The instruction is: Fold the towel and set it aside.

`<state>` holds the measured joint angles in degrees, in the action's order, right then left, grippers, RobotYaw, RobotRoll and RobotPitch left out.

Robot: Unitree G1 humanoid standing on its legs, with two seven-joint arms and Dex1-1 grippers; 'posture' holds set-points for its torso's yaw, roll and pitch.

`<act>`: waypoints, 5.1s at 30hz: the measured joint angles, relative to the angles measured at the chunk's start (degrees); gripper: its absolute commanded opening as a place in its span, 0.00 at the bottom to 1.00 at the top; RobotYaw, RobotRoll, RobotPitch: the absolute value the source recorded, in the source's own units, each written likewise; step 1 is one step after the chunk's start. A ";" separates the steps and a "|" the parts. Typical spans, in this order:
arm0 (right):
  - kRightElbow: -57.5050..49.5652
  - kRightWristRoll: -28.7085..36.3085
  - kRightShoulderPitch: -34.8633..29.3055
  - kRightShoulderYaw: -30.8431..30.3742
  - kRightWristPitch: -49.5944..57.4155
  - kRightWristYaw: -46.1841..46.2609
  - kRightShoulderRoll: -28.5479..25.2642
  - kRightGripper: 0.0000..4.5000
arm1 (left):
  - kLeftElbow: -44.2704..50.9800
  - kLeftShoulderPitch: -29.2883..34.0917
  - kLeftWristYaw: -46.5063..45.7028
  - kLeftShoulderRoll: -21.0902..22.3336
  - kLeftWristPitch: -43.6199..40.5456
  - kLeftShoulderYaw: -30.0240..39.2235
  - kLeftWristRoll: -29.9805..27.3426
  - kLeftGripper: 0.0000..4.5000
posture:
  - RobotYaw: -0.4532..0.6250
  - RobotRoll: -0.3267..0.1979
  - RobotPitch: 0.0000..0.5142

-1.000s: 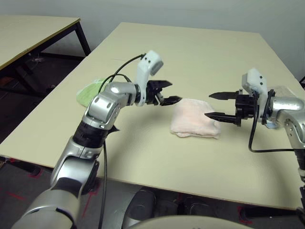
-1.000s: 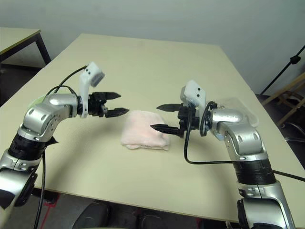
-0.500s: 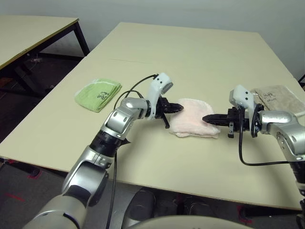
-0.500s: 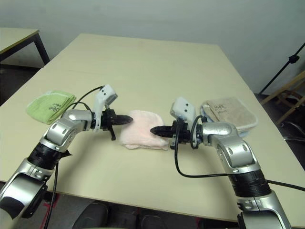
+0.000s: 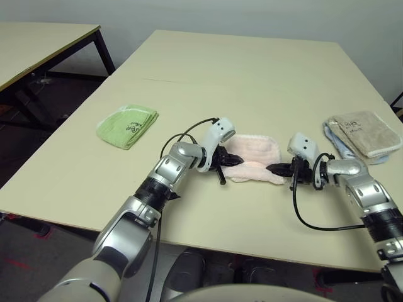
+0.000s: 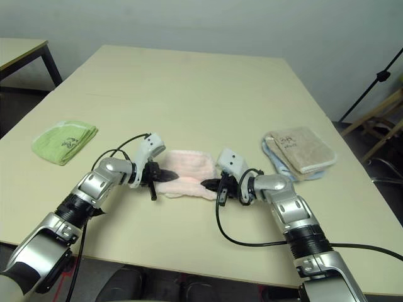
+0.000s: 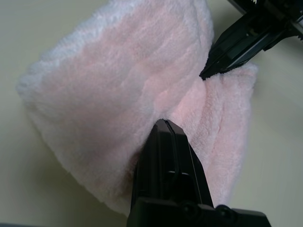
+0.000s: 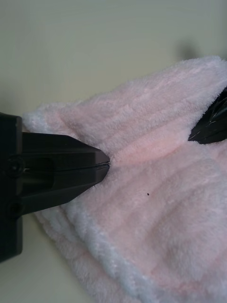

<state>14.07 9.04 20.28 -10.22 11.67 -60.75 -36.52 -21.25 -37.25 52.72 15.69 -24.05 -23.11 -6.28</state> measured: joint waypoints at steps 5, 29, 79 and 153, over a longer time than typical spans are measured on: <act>-0.18 4.38 0.91 3.14 3.52 -1.87 0.00 0.01 | 3.93 -0.25 0.45 0.26 -4.41 3.89 -2.87 0.00 | 0.58 0.62 0.06; 6.68 1.95 7.68 6.59 -1.44 6.05 8.14 0.01 | -10.07 -6.95 -6.43 -4.72 4.30 8.28 0.89 0.00 | 0.57 0.62 0.06; -3.23 5.23 1.53 10.09 -8.07 -17.27 -17.22 0.99 | -19.01 -11.41 -10.40 -4.73 -51.70 26.78 -22.75 0.99 | 0.51 0.62 0.08; -1.72 4.24 6.85 6.45 -9.98 -16.17 -7.25 1.00 | -17.15 5.38 -32.25 11.29 -12.47 62.52 -34.47 0.41 | 0.59 0.62 0.10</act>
<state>12.34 13.28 27.13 -3.76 1.70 -76.93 -43.77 -38.40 -31.87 20.46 26.98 -36.52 39.42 -40.75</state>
